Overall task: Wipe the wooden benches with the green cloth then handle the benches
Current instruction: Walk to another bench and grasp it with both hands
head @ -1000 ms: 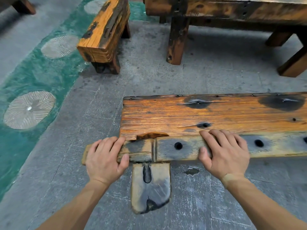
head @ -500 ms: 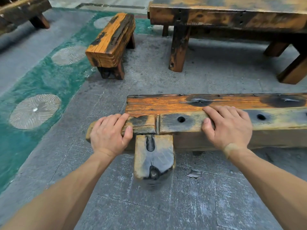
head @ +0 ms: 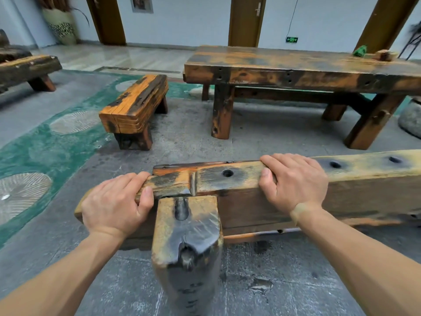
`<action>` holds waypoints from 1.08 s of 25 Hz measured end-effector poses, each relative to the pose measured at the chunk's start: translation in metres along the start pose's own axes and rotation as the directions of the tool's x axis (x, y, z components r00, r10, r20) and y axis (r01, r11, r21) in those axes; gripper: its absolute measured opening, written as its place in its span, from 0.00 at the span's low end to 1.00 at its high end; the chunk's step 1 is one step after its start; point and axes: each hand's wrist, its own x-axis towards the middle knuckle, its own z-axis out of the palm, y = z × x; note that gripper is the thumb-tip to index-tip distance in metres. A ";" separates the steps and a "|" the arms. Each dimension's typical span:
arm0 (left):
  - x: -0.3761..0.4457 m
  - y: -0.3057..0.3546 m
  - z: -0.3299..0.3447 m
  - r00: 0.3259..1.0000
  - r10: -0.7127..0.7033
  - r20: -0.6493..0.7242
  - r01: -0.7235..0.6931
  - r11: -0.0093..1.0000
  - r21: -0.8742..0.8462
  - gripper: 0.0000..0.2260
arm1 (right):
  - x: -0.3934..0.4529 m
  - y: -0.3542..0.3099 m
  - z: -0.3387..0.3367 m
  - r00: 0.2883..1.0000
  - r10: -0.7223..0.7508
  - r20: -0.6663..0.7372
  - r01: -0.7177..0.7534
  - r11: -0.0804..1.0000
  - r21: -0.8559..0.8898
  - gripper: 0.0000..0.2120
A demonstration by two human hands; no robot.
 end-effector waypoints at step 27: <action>0.029 -0.018 0.020 0.997 0.037 -0.071 -0.038 0.999 -0.014 0.23 | 0.022 0.002 0.027 0.997 -0.074 -0.029 0.075 0.997 0.030 0.23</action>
